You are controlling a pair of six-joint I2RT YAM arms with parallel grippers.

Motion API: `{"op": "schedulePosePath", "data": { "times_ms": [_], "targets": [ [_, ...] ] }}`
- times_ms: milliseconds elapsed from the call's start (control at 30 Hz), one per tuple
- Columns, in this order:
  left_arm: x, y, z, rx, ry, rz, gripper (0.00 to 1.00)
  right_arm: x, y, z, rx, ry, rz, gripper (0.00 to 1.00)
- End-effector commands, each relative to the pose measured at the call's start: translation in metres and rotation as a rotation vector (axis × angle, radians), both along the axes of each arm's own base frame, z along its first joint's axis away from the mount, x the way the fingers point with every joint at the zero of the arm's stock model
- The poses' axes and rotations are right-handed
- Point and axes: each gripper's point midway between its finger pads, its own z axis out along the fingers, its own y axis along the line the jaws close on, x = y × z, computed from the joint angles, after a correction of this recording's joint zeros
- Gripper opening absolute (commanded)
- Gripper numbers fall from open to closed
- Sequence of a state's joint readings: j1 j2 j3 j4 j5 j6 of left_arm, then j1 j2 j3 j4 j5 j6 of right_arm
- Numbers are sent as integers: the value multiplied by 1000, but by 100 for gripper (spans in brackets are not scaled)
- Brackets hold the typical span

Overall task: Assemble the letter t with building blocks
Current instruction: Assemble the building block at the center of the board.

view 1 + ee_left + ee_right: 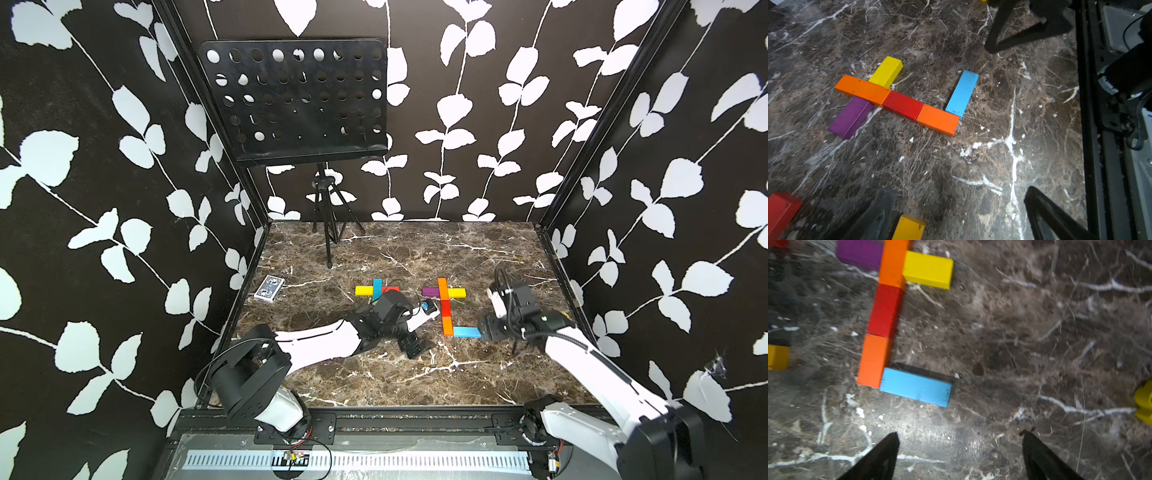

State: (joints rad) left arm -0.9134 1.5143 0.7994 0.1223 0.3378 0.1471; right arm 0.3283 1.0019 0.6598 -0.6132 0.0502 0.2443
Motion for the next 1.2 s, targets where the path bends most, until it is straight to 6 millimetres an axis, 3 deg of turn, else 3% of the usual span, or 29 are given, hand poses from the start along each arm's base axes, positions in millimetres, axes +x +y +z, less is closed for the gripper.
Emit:
{"op": "schedulePosePath", "data": {
  "times_ms": [0, 100, 200, 333, 433, 867, 1167],
  "targets": [
    [-2, -14, 12, -73, 59, -16, 99, 13, -18, 28, 80, -158, -263, 82],
    [1, -18, 10, -78, 70, 3, 99, 6, -31, 18, -2, -85, -312, 81],
    [3, -21, 7, -75, 81, 10, 99, 3, -34, -8, -81, 70, -310, 76],
    [2, -25, 5, -57, 77, 15, 99, 10, -22, -41, -39, 160, -297, 68],
    [0, -23, 6, -48, 71, 21, 99, 15, -20, -52, 4, 162, -303, 60],
    [-2, -15, -9, -8, 78, 31, 99, 29, -14, -69, 12, 188, -277, 43],
    [-2, -14, -9, -3, 78, 31, 99, 40, -8, -79, 33, 206, -258, 43]
  ]
}}
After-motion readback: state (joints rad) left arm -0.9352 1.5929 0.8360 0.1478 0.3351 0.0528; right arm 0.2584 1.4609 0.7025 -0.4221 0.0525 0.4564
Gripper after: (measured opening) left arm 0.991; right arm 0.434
